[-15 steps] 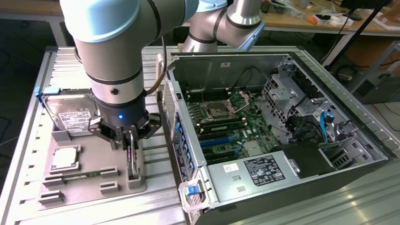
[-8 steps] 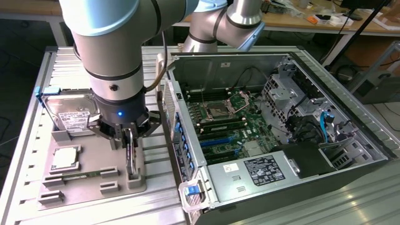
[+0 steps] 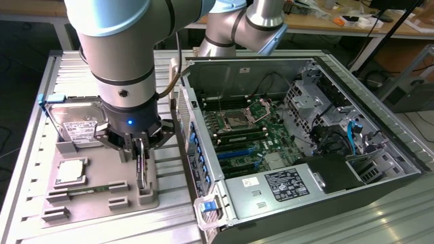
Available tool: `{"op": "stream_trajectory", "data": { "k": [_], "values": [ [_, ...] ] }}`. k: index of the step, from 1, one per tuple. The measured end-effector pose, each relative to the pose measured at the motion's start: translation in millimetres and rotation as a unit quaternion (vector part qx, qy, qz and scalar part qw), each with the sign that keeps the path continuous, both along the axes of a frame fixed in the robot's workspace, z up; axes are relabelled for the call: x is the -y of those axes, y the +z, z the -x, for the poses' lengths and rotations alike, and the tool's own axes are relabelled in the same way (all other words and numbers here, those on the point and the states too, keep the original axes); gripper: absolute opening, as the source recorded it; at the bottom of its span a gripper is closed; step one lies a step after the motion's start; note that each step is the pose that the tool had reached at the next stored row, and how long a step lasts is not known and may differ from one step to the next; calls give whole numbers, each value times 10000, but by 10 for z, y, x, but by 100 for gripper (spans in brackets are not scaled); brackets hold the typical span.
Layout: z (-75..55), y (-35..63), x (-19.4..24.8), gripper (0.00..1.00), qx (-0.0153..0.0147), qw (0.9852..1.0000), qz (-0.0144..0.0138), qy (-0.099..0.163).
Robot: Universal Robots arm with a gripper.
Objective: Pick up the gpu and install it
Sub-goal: 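Pick up the gpu and move the gpu toward the slot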
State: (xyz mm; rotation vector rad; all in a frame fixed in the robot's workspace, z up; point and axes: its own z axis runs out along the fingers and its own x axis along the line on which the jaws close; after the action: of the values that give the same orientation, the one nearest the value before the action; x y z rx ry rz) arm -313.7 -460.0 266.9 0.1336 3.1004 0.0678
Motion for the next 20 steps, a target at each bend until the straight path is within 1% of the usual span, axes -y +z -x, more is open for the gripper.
{"op": "stream_trajectory", "data": {
  "k": [11,15,20],
  "values": [
    [0,1,0,27,1,10000,-1,0],
    [0,21,0,27,0,10000,0,0],
    [0,70,0,27,0,10000,0,0]
  ]
}}
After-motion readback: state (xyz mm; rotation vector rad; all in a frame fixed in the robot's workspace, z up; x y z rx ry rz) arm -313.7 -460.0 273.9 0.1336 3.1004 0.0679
